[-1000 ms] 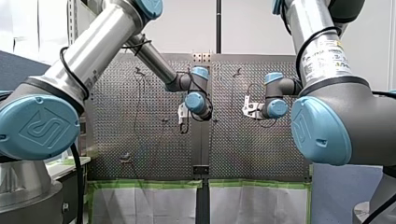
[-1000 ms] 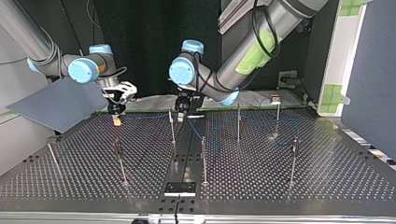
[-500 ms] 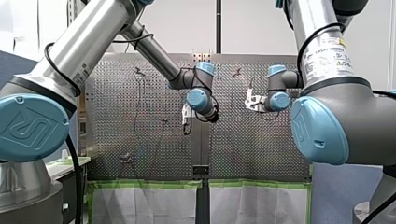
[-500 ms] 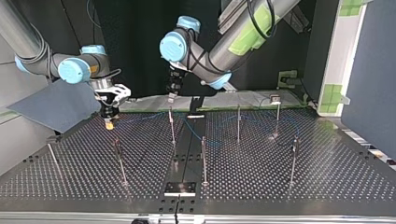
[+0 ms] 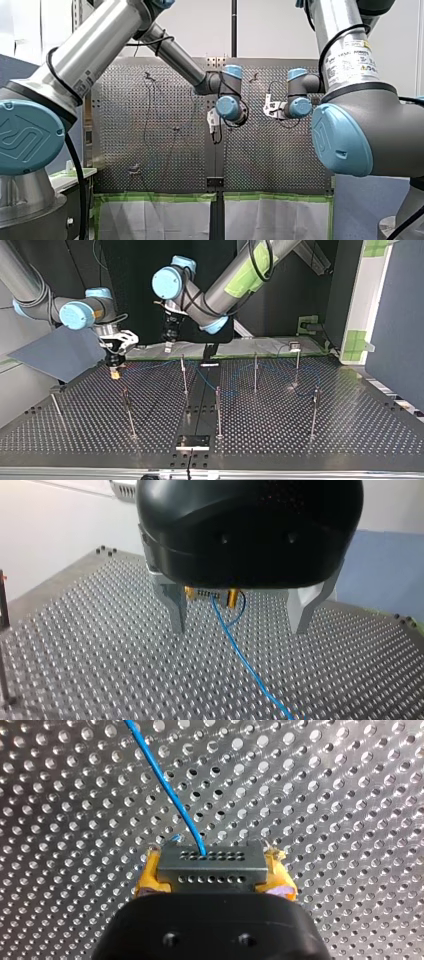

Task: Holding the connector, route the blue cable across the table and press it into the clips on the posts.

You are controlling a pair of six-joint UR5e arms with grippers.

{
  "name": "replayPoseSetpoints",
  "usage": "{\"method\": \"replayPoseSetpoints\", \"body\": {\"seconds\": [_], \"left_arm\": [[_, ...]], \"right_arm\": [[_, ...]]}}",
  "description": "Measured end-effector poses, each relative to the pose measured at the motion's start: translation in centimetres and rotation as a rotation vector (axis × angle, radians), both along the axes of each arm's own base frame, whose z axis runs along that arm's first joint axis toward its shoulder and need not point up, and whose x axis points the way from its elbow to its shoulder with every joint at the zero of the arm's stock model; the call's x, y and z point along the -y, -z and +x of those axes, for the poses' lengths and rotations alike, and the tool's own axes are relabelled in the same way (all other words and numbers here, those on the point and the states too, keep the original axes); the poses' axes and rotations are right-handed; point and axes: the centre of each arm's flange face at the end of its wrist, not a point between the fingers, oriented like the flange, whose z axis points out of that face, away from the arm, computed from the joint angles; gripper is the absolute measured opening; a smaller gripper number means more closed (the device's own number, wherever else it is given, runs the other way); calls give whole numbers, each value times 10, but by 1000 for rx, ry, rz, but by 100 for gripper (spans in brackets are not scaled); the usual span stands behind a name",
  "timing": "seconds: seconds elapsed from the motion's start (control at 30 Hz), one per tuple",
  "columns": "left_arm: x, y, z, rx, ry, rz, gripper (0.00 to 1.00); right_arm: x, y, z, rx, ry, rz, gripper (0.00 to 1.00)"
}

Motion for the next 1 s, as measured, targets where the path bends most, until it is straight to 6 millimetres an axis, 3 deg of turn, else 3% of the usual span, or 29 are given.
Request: {"method": "replayPoseSetpoints", "body": {"seconds": [0.27, 0.7, 1.0], "left_arm": [[18, 19, 13, -16, -27, -1, 100], [32, 12, 19, 28, -87, -72, 100], [48, 33, 21, 8, -72, -67, 100]], "right_arm": [[1, 0, -2, -3, 4, -2, 0], [2, 0, -4, -7, 8, -4, 0], [2, 0, -4, -7, 8, -6, 0]]}}
